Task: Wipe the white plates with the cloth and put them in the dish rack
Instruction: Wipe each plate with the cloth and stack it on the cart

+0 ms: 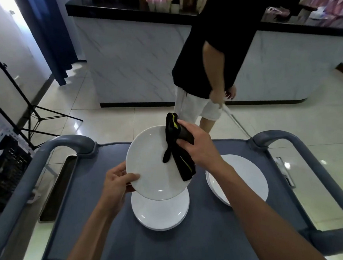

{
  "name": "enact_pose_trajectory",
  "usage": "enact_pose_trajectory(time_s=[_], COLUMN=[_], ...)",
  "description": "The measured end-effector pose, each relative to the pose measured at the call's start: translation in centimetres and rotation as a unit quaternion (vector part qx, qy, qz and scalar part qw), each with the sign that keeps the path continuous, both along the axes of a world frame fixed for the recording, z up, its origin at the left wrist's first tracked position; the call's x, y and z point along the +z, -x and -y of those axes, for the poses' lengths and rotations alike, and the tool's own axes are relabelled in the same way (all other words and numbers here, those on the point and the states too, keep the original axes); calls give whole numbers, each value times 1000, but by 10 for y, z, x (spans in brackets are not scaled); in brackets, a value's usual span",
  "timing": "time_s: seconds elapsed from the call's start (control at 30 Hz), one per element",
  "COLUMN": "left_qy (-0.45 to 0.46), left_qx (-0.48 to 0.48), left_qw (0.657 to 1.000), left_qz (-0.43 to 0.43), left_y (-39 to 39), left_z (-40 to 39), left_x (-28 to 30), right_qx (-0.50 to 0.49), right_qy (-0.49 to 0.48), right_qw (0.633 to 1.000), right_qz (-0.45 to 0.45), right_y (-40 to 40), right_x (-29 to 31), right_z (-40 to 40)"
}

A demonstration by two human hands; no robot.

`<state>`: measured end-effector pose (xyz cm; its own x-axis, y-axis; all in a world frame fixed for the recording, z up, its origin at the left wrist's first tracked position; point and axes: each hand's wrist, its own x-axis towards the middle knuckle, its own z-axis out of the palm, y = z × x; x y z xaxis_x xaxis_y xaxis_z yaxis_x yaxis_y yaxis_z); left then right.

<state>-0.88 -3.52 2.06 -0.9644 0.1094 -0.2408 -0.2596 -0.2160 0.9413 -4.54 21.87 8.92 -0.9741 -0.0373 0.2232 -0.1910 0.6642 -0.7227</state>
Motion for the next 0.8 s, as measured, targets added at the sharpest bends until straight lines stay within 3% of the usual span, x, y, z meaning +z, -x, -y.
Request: enact_pose_trajectory(time_s=[0.17, 0.33, 0.53, 0.8], left_qy=[6, 46, 91, 70], left_qx=[-25, -26, 3, 50], left_qw=[999, 998, 996, 996], left_qz=[-23, -34, -22, -28], left_y=[1, 7, 15, 13], left_z=[5, 9, 10, 0], left_x=[4, 10, 7, -2], right_qx=[30, 32, 16, 16], right_qy=[40, 67, 74, 31], right_qw=[997, 995, 997, 993], right_qz=[59, 59, 11, -114], right_y=[1, -5, -13, -29], right_x=[6, 6, -3, -7], right_z=[-11, -10, -2, 9])
